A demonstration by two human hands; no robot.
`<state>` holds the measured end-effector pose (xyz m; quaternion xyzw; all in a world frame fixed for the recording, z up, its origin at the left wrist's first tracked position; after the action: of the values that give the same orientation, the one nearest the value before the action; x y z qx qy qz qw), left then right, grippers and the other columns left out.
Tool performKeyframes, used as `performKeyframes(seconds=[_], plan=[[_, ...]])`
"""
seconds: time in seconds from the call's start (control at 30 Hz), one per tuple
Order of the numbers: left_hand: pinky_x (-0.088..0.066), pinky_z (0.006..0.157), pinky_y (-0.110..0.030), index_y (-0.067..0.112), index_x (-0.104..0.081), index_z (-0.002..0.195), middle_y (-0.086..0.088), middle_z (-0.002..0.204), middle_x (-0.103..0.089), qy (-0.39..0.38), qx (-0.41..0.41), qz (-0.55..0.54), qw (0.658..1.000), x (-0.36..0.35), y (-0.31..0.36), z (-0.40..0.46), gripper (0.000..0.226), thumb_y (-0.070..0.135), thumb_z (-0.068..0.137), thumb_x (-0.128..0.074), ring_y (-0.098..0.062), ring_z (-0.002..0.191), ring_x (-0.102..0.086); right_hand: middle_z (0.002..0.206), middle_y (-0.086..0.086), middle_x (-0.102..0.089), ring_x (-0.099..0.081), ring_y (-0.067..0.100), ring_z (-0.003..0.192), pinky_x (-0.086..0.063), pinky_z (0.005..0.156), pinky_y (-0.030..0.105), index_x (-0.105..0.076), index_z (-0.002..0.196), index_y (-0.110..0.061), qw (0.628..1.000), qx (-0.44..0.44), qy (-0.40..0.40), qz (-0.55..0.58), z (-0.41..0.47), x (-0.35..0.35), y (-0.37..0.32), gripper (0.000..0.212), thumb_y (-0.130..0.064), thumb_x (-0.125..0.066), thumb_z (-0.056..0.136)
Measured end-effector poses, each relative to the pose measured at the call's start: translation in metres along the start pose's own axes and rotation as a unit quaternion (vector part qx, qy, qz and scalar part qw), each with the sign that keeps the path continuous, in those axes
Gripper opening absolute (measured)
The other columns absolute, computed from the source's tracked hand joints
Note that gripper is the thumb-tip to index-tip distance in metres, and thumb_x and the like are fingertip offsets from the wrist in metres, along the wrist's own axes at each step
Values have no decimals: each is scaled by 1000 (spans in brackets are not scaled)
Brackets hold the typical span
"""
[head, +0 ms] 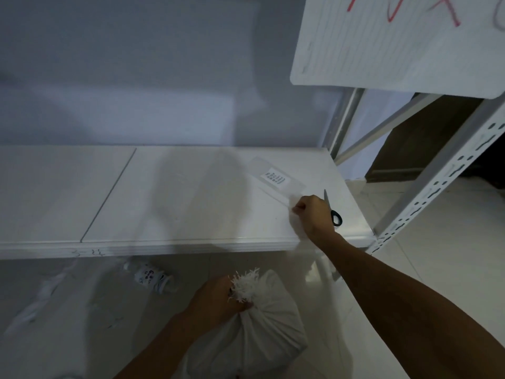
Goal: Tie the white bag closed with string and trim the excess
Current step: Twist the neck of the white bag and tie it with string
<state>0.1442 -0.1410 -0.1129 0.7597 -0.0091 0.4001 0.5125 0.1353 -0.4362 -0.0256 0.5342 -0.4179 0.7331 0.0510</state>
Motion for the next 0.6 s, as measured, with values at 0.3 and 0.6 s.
performKeyframes(seconds=[0.3, 0.6], plan=[[-48, 67, -19, 23, -71, 80, 23, 70, -70, 29, -18, -35, 999, 15, 33, -40, 5, 27, 81, -69, 14, 71, -60, 73, 2, -65, -58, 18, 60, -45, 57, 29, -59, 95, -16, 984, 128, -52, 111, -138, -9, -34, 10, -11, -50, 95], [-53, 60, -31, 12, -66, 63, -5, 68, -72, 43, -22, 21, 999, 19, 21, -62, 36, 47, 73, -65, 0, 63, -60, 68, 1, -65, -63, 19, 60, -56, 62, 43, -67, 85, -13, 969, 48, -114, 213, -214, -64, -27, 5, -14, -63, 89]])
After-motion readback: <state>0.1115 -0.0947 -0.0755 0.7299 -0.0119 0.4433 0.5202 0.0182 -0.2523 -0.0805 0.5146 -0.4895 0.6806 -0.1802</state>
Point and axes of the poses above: each hand's wrist, its own z-axis towards the middle knuckle, its own x-axis out of the back of the hand, y = z × x, the point moved 7 cm from there along z, towards the middle knuckle
